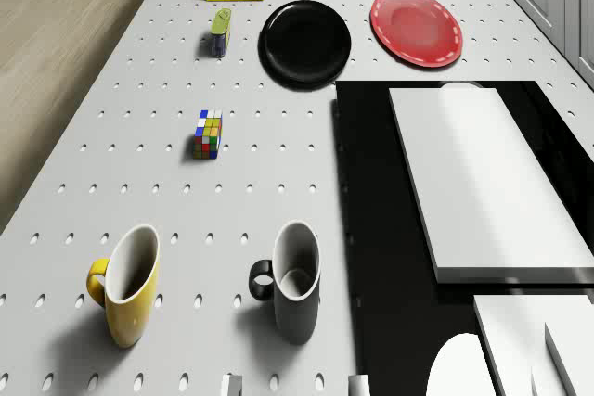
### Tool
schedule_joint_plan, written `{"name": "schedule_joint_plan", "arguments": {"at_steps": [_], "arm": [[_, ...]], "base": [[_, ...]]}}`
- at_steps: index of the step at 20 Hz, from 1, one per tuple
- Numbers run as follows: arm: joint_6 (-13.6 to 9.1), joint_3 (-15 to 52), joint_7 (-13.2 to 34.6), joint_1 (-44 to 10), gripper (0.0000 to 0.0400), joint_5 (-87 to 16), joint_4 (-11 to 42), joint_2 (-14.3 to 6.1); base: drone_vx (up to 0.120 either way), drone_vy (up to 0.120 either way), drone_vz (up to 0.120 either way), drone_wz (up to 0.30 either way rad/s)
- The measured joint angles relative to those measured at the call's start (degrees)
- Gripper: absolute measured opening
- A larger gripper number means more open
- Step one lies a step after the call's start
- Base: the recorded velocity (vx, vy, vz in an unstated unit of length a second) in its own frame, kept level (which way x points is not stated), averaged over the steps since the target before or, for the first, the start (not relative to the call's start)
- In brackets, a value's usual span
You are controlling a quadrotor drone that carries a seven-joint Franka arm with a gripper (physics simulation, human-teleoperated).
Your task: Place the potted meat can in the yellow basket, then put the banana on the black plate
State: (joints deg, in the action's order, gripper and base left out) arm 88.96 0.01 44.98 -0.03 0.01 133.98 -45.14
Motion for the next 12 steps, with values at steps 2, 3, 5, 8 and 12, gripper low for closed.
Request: {"name": "schedule_joint_plan", "arguments": {"at_steps": [2, 3, 5, 8, 12], "arm": [[-2.10, 0.03, -0.04, -0.06, 0.0400, 0.02, -2.39, 0.20], [-3.05, 0.04, -0.05, -0.09, 0.0400, 0.03, -3.62, 0.43], [-4.80, 0.07, -0.08, -0.13, 0.0400, 0.05, -6.09, 1.06], [-7.08, 0.11, -0.10, -0.19, 0.0400, 0.07, -9.73, 2.28], [-9.27, 0.14, -0.13, -0.26, 0.0400, 0.10, -13.51, 3.70]], "base": [[0.000, 0.000, 0.000, 0.000], [0.000, 0.000, 0.000, 0.000], [0.000, 0.120, 0.000, 0.000], [0.000, 0.120, 0.000, 0.000], [0.000, 0.120, 0.000, 0.000]]}}
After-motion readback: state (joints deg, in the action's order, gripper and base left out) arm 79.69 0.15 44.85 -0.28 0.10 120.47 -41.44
